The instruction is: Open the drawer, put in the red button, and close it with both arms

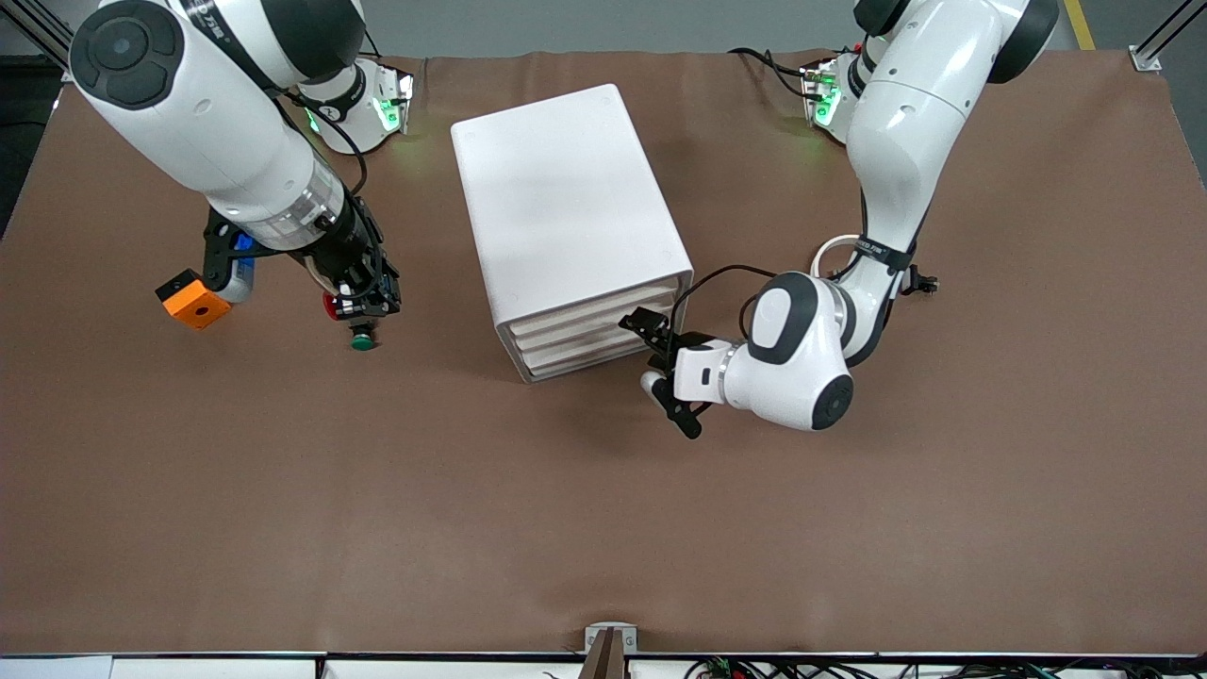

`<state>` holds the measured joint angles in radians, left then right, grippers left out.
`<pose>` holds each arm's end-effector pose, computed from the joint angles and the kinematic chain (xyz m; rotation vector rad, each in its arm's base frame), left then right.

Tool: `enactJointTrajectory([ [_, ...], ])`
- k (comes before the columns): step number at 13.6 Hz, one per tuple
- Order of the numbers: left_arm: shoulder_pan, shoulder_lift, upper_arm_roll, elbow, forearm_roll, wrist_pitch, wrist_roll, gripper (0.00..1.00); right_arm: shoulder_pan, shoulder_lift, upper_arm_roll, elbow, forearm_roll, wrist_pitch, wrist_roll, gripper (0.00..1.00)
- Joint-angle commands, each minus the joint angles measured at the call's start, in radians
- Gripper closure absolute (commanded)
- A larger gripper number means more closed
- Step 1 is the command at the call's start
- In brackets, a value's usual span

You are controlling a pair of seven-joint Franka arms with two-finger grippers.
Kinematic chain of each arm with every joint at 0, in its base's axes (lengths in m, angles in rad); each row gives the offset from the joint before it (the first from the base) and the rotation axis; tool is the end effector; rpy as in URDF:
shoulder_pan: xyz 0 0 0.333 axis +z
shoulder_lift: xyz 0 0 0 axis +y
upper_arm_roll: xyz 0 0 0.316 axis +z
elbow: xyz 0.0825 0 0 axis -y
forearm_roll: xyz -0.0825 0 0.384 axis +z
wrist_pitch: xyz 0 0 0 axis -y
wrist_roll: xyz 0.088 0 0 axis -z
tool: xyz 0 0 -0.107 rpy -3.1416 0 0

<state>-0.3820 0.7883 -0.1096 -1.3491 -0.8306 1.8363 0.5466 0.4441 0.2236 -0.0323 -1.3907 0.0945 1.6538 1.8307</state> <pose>0.6139 -0.3762 0.2615 2.1539 -0.7336 -0.3131 0.5725 0.2628 0.5856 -2.3217 2.0035 0.0941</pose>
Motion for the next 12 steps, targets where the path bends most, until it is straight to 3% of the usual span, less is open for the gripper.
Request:
enactJointTrajectory([
  [1, 0.003, 0.005, -0.002, -0.002, -0.038, -0.020, -0.017, 0.00, -0.005, 0.016, -0.005, 0.041, 0.004, -0.023, -0.037, 1.00],
  [12, 0.015, 0.066, -0.002, -0.002, -0.107, -0.175, -0.037, 0.00, -0.010, 0.016, -0.005, 0.039, -0.002, -0.022, -0.059, 1.00],
])
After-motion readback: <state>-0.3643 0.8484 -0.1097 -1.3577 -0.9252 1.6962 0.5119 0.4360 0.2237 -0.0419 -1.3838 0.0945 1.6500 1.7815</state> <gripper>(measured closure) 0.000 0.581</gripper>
